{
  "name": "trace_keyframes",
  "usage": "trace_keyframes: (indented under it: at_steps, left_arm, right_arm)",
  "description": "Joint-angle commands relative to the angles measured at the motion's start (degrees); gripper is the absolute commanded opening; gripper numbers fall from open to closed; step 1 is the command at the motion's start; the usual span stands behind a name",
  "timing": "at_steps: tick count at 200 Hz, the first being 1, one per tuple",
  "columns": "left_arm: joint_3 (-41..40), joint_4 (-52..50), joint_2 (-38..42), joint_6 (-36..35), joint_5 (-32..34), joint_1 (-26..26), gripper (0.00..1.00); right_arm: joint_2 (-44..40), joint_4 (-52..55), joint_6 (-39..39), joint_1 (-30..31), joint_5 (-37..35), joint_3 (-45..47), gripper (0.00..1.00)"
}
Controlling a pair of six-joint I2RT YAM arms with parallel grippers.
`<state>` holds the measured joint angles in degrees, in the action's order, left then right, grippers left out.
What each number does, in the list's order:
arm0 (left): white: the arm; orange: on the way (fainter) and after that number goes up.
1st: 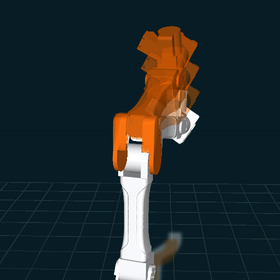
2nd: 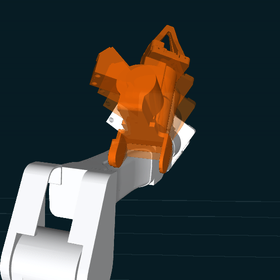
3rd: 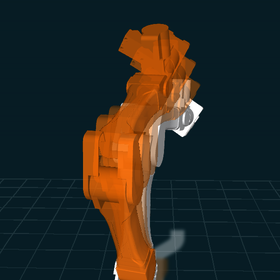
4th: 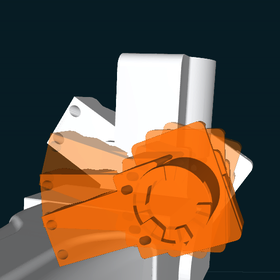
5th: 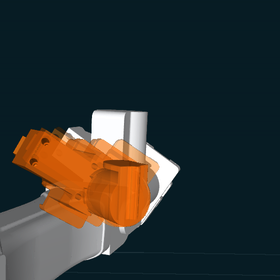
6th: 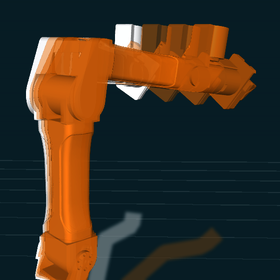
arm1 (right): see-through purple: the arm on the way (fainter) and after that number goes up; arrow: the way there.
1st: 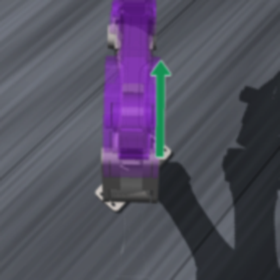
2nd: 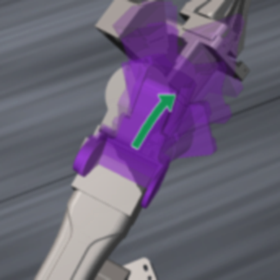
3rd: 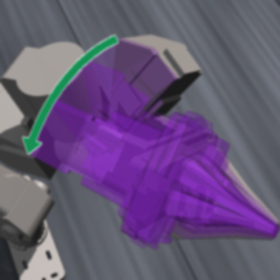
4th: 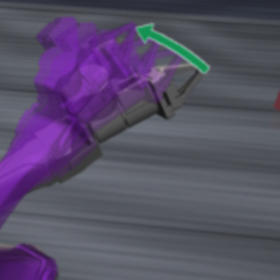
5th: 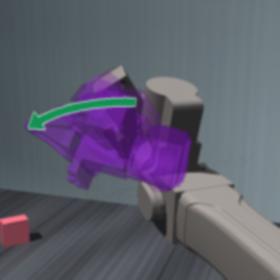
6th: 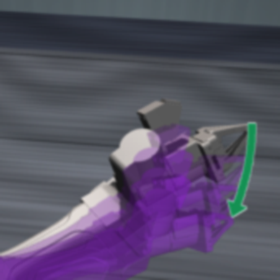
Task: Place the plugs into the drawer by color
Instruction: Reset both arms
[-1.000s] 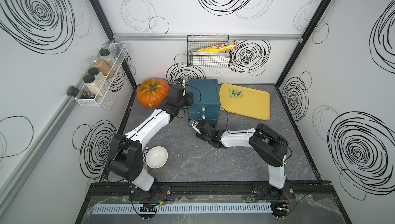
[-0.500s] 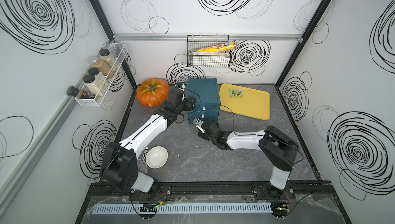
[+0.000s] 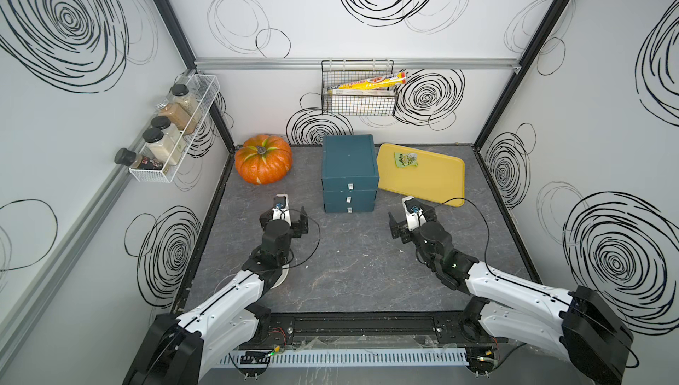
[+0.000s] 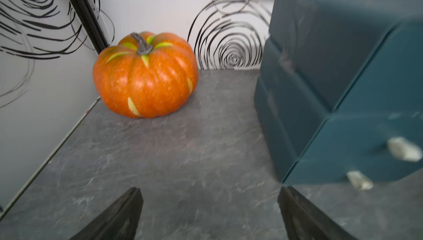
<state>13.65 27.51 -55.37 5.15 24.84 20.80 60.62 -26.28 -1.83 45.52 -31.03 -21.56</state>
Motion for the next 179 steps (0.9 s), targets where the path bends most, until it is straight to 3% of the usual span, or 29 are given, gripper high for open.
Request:
trace_keyframes:
  at_steps: [1, 13, 31, 39, 48, 56, 63, 75, 98, 106, 120, 132, 149, 163, 179]
  left_arm:
    - [-3.0, 18.7, -0.9, -7.7, 2.1, -3.5, 0.99]
    - [-4.9, 24.4, -5.2, -8.4, 1.0, -6.6, 0.99]
    - [-6.0, 34.8, -15.0, -7.1, -4.6, -13.0, 0.99]
    - [-3.2, 31.3, -17.2, -7.2, -6.0, -13.5, 0.99]
    - [-0.9, 28.6, -18.8, -7.8, -8.7, -13.8, 0.99]
    - [-1.1, 31.6, -20.2, -8.6, -8.6, -13.9, 0.99]
    - [-1.9, 35.0, -20.9, -8.8, -8.5, -14.0, 0.99]
    - [-2.7, 39.2, -21.9, -7.8, -11.3, -15.8, 0.99]
    - [2.8, 33.7, -25.6, -1.9, -19.6, -20.4, 0.99]
    - [1.0, 41.3, -29.3, -1.8, -24.4, -21.8, 0.99]
    - [-1.9, 53.3, -34.5, 0.3, -22.9, -23.0, 0.99]
    - [0.5, 43.1, -32.0, 0.4, -24.8, -24.0, 0.99]
    - [-0.1, 47.7, -34.0, -1.5, -24.9, -22.5, 0.99]
    - [0.6, 44.6, -33.0, -1.5, -24.9, -22.5, 0.99]
    - [0.0, 47.1, -33.7, -1.5, -24.9, -22.5, 0.99]
  right_arm:
    - [0.2, -3.8, -0.3, -3.7, -9.3, 1.0, 1.00]
    - [-0.6, -8.5, -4.6, -8.7, -7.4, 4.5, 1.00]
    - [0.0, -18.9, -8.4, -16.8, 2.6, 10.5, 1.00]
    - [2.0, -23.2, -10.5, -19.3, 5.3, 12.5, 1.00]
    - [5.1, -28.1, -11.5, -20.5, 2.9, 13.9, 1.00]
    - [8.2, -31.0, -10.4, -22.0, 1.6, 14.0, 1.00]
    - [10.6, -32.4, -9.2, -24.3, 5.0, 13.4, 1.00]
    - [14.3, -27.2, -8.2, -26.3, 6.2, 8.7, 1.00]
    - [17.0, -32.7, -4.7, -33.4, 12.3, 7.9, 1.00]
    - [17.0, -35.3, -1.8, -36.8, 16.1, 8.8, 1.00]
    - [16.7, -38.0, 2.4, -41.7, 19.6, 10.1, 1.00]
    - [17.7, -43.8, 4.7, -43.7, 19.9, 12.9, 1.00]
    - [28.8, -61.1, 4.9, -44.8, 20.4, 14.9, 1.00]
    - [23.7, -42.5, 4.7, -44.7, 23.0, 10.1, 1.00]
    - [28.2, -56.4, 3.5, -44.8, 24.5, 13.2, 1.00]
